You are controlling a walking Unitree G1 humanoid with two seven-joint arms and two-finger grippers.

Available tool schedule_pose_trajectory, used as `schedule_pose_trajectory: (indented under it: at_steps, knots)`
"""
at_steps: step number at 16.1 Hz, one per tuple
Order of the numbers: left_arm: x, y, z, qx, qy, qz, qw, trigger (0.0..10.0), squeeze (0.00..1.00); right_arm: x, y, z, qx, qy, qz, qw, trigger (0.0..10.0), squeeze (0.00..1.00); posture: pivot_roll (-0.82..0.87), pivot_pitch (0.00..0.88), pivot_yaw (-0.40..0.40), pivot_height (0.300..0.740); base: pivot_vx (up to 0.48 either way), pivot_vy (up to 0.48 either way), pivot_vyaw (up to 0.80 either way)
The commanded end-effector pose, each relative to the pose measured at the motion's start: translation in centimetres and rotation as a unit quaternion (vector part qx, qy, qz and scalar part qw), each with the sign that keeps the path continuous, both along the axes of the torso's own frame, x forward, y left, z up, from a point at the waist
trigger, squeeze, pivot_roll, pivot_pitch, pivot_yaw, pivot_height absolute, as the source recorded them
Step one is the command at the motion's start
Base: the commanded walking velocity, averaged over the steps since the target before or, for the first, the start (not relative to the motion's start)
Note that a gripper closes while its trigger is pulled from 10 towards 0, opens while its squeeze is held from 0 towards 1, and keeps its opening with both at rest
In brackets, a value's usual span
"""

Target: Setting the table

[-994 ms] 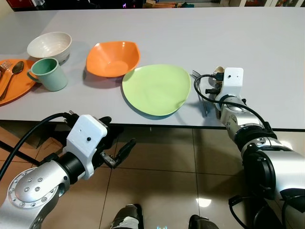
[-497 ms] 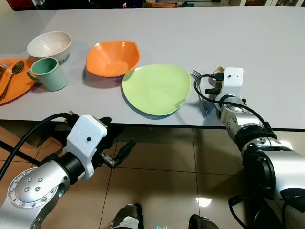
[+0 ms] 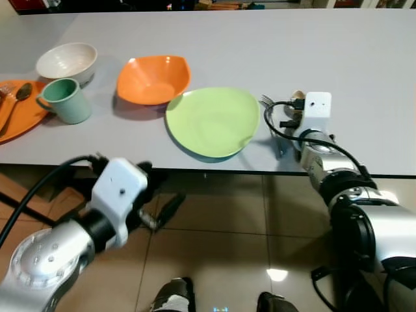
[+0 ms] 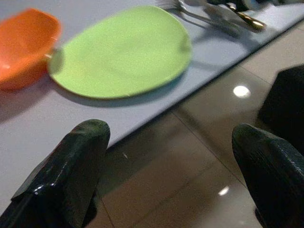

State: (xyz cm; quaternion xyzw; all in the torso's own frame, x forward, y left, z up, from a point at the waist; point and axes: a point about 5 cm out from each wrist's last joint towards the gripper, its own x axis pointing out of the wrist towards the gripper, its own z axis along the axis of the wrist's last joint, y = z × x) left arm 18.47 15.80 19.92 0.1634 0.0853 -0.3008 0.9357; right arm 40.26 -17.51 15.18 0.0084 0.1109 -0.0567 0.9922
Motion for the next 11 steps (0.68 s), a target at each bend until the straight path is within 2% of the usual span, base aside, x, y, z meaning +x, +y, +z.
schedule_pose_trajectory:
  at_steps: [1, 7, 10, 11]
  knots:
    - [-0.6, -0.1, 0.0, 0.008, 0.004, 0.000, 1.000, 10.0, 0.00, 0.2, 0.9, 0.1, 0.031, 0.009, 0.009, 0.999, 10.0, 1.00, 0.34, 0.192, 0.050, 0.740, 0.000, 0.000, 0.00]
    - [-0.5, -0.1, 0.0, 0.010, -0.001, 0.009, 1.000, 10.0, 0.00, 0.3, 1.3, 0.4, 0.048, 0.005, 0.017, 0.999, 10.0, 1.00, 0.34, 0.182, 0.041, 0.740, 0.000, 0.000, 0.00]
    - [-0.1, -0.1, 0.1, 0.009, -0.006, 0.011, 1.000, 10.0, 0.00, 0.5, 1.4, 1.1, 0.052, -0.012, 0.019, 0.998, 10.0, 1.00, 0.33, 0.177, 0.047, 0.740, 0.000, 0.000, 0.00]
    - [0.5, -0.3, 0.0, 0.006, -0.012, 0.010, 1.000, 10.0, 0.00, 0.8, 0.8, 2.1, 0.036, -0.037, 0.009, 0.999, 10.0, 0.00, 0.31, 0.160, 0.053, 0.740, 0.000, 0.000, 0.00]
